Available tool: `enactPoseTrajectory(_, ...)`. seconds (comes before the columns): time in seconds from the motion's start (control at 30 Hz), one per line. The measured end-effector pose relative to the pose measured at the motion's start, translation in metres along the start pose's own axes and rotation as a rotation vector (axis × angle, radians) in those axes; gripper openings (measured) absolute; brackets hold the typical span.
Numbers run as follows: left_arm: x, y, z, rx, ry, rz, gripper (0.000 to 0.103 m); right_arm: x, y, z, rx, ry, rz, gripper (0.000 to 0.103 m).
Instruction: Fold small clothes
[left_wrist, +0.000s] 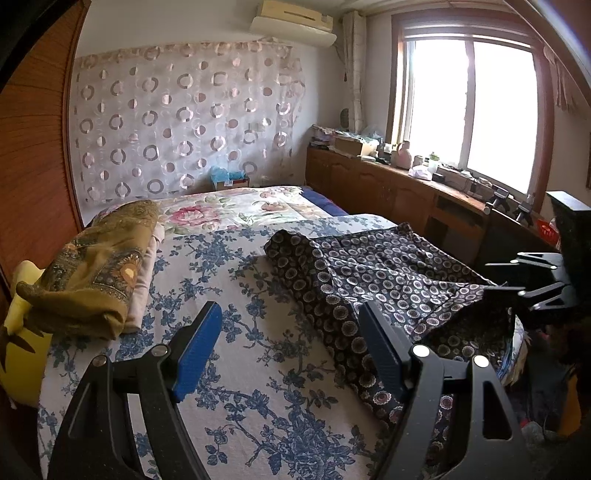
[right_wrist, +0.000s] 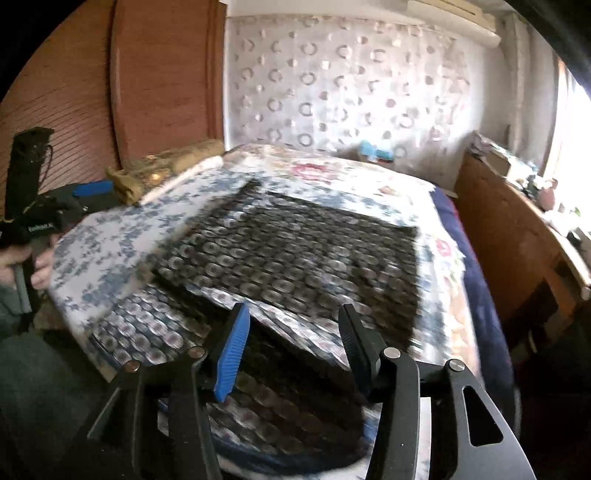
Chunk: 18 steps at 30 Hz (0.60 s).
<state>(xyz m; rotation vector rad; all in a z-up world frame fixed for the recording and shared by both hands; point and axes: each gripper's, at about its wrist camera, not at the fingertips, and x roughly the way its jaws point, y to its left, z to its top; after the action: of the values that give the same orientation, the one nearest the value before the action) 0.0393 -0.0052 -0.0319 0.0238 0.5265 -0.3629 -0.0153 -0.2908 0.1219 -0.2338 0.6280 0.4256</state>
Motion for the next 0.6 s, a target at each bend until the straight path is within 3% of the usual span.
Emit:
enactPoseTrajectory(0.17, 0.000, 0.005, -0.003, -0.009, 0.009, 0.006, 0.077, 0.043, 0.022, 0.012, -0.032, 0.022, 0.088, 0.052)
enactPoseTrajectory(0.4, 0.000, 0.012, -0.010, -0.021, 0.024, 0.015, 0.077, 0.110, 0.057, 0.024, -0.153, 0.131, 0.182, 0.052)
enactPoseTrajectory(0.6, 0.000, 0.018, -0.013, -0.037, 0.030, 0.017, 0.077, 0.132, 0.074, 0.031, -0.221, 0.179, 0.233, 0.052)
